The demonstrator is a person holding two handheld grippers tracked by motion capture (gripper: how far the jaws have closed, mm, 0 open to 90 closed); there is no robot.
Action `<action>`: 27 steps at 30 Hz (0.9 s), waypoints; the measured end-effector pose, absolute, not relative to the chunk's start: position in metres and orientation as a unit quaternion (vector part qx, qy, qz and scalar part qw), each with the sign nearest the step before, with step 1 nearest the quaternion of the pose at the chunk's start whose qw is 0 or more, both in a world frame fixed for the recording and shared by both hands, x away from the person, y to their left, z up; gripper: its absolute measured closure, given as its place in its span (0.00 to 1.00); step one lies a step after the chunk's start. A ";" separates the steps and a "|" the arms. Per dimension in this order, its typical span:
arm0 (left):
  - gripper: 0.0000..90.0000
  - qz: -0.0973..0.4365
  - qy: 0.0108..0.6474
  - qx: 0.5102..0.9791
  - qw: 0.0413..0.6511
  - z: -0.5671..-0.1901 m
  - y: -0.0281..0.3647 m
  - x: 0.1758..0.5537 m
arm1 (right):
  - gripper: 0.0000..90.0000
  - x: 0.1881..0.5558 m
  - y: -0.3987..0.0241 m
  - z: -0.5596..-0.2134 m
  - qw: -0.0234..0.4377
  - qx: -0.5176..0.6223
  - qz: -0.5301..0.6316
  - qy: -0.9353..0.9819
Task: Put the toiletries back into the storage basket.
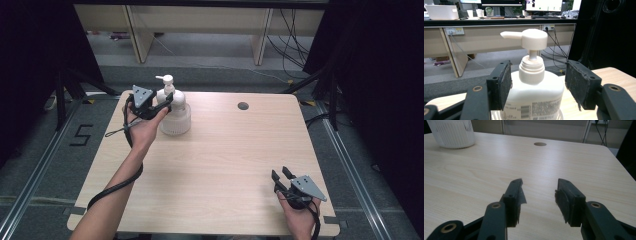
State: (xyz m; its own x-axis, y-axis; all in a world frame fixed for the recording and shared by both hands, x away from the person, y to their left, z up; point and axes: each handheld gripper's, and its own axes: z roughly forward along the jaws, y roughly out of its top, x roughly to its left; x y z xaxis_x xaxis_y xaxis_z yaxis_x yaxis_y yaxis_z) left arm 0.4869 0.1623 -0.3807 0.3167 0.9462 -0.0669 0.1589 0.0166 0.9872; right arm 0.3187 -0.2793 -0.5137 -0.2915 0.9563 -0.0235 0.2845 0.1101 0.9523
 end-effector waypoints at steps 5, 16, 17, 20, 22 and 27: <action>0.41 0.361 0.454 0.605 0.544 -0.384 0.165 0.476 | 0.62 0.319 -0.279 -0.514 0.357 0.474 0.473 0.652; 0.41 0.361 0.455 0.603 0.546 -0.393 0.178 0.450 | 0.62 0.318 -0.278 -0.514 0.351 0.479 0.471 0.653; 0.41 0.362 0.453 0.604 0.547 -0.394 0.180 0.448 | 0.62 0.319 -0.280 -0.514 0.358 0.475 0.468 0.654; 0.41 0.362 0.451 0.604 0.548 -0.397 0.184 0.441 | 0.62 0.319 -0.278 -0.514 0.351 0.480 0.474 0.650; 0.41 0.364 0.451 0.603 0.548 -0.399 0.186 0.437 | 0.62 0.319 -0.278 -0.514 0.354 0.477 0.472 0.651; 0.41 0.372 0.447 0.608 0.542 -0.409 0.192 0.423 | 0.62 0.319 -0.278 -0.514 0.352 0.478 0.474 0.650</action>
